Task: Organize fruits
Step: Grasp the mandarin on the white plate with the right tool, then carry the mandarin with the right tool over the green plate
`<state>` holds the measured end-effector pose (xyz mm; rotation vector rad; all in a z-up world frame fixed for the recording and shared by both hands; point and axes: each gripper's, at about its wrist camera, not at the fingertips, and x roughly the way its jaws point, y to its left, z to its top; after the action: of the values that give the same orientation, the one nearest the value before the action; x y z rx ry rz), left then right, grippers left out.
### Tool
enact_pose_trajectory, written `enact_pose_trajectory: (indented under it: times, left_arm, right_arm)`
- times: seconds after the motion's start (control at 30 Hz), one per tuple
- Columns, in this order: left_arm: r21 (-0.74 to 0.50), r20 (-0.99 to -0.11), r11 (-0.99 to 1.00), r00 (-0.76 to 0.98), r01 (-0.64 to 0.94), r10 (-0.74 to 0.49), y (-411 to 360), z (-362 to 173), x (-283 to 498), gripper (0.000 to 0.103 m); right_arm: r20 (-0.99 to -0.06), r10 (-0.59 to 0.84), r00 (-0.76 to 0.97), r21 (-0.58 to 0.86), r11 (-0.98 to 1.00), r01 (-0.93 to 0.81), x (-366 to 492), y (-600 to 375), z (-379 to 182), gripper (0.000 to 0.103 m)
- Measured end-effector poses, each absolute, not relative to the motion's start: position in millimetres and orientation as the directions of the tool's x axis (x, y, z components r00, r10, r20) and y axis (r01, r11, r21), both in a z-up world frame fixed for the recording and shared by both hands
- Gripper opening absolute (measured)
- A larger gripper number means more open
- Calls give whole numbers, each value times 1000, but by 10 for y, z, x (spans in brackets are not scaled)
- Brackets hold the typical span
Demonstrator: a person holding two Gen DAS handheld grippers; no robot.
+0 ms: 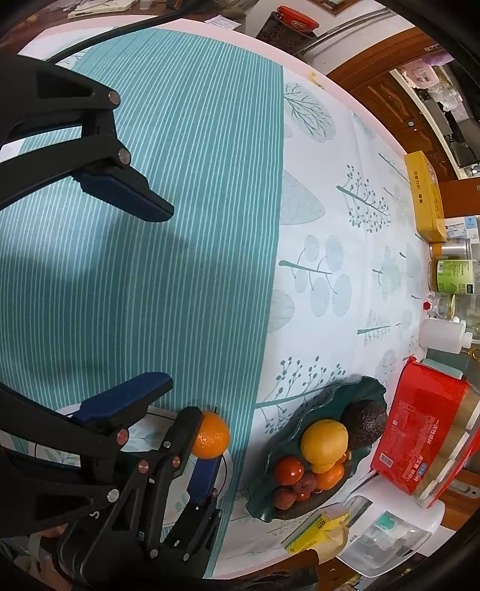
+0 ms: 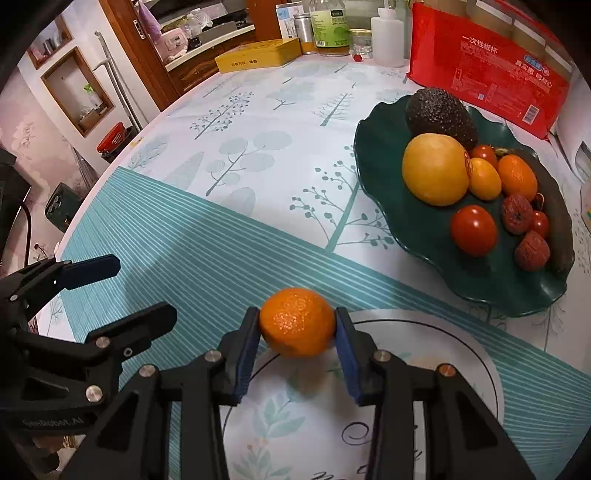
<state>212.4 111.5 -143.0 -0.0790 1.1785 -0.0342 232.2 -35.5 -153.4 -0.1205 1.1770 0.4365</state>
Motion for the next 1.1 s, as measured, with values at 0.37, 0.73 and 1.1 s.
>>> enact_pose_trajectory:
  times: [0.37, 0.73, 1.1]
  left_arm:
    - [-123, -928, 991, 358, -43, -100, 1137, -1358, 2060, 93]
    - [-160, -903, 986, 397, 47, -165, 825, -906, 2074, 97]
    - [-121, -800, 979, 568, 161, -192, 461, 260, 2677, 97]
  right_arm:
    - [-905, 295, 308, 170, 912, -373, 2221, -429, -1395, 39]
    - [-879, 307, 365, 200, 932, -301, 2067, -776, -892, 39]
    - [-775, 292, 561, 202, 955, -218, 2405, -1387, 316, 39]
